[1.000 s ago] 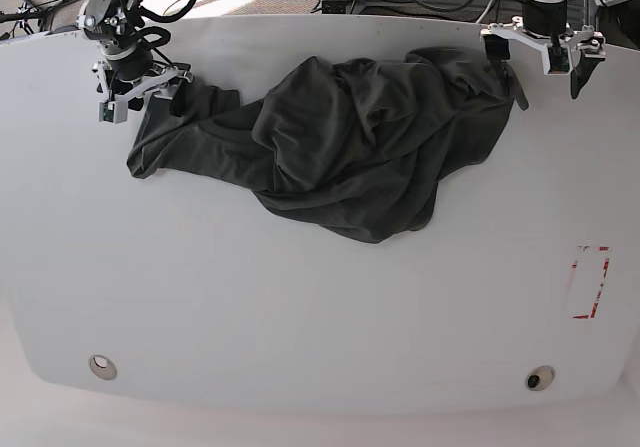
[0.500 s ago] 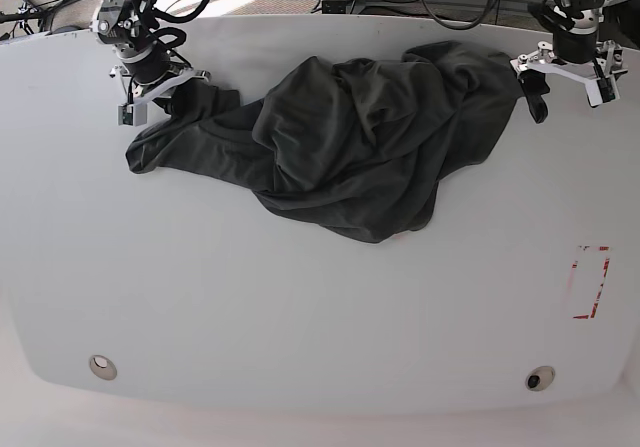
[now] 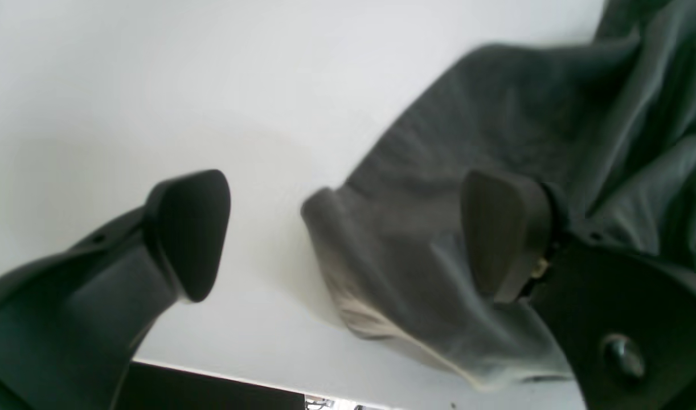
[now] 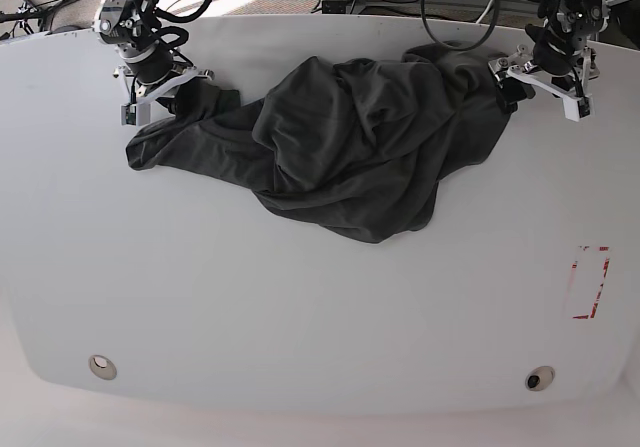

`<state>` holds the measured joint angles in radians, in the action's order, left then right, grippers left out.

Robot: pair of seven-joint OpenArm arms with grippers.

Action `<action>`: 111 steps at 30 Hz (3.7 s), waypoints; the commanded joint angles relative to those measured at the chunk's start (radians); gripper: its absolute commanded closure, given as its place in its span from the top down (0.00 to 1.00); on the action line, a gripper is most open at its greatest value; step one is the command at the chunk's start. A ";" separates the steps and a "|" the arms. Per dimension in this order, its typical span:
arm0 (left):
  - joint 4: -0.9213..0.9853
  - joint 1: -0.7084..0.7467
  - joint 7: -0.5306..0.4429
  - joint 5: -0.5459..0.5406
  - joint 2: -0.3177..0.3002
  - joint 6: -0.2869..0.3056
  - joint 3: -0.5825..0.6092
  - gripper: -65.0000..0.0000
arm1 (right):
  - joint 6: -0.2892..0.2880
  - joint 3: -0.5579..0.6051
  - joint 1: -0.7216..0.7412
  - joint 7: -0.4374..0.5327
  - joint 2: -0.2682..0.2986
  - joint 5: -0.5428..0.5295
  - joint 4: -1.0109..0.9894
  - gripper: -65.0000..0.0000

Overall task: Fold the T-shirt properly
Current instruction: 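Lower both grippers onto the T-shirt edges and pinch the fabric, then lift the T-shirt with both grippers and shake it out stretched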

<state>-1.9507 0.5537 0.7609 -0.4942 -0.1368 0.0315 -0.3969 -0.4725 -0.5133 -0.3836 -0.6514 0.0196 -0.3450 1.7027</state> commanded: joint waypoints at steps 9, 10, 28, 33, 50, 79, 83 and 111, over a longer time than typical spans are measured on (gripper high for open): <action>0.049 0.001 -0.013 -0.011 -0.010 0.081 0.034 0.92 | 0.004 -0.006 -0.007 -0.029 0.006 0.022 0.009 0.02; 0.058 0.002 -0.013 -0.011 -0.008 0.081 0.033 0.92 | 0.004 -0.006 -0.008 -0.029 0.006 0.022 0.009 0.02; 0.113 0.012 -0.013 -0.011 -0.011 0.084 0.036 0.43 | 0.004 -0.006 -0.002 -0.029 0.006 0.022 0.009 0.02; 0.113 0.012 -0.013 -0.011 -0.013 0.084 0.036 0.00 | 0.004 -0.006 -0.001 -0.029 0.006 0.022 0.009 0.02; -0.066 -0.087 -0.013 -0.289 -0.202 0.083 -0.021 0.00 | 0.004 -0.006 0.131 -0.178 0.070 0.013 0.264 0.02; 0.004 -0.818 0.216 -0.363 -0.522 0.160 -0.029 0.00 | 0.002 0.129 0.708 -0.192 0.317 0.022 0.195 0.02; 0.044 -0.915 0.217 -0.343 -0.562 0.161 -0.021 0.00 | 0.002 0.184 0.852 -0.192 0.382 0.021 0.095 0.02; 0.113 -0.768 0.217 -0.338 -0.538 0.161 -0.112 0.00 | 0.002 0.218 0.802 -0.239 0.469 0.011 0.193 0.02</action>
<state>-1.8156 -0.2153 1.0069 -0.8410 -0.6678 0.2012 -0.4690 -0.4816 -0.2623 0.4400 -0.9127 0.4843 -0.3473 1.8622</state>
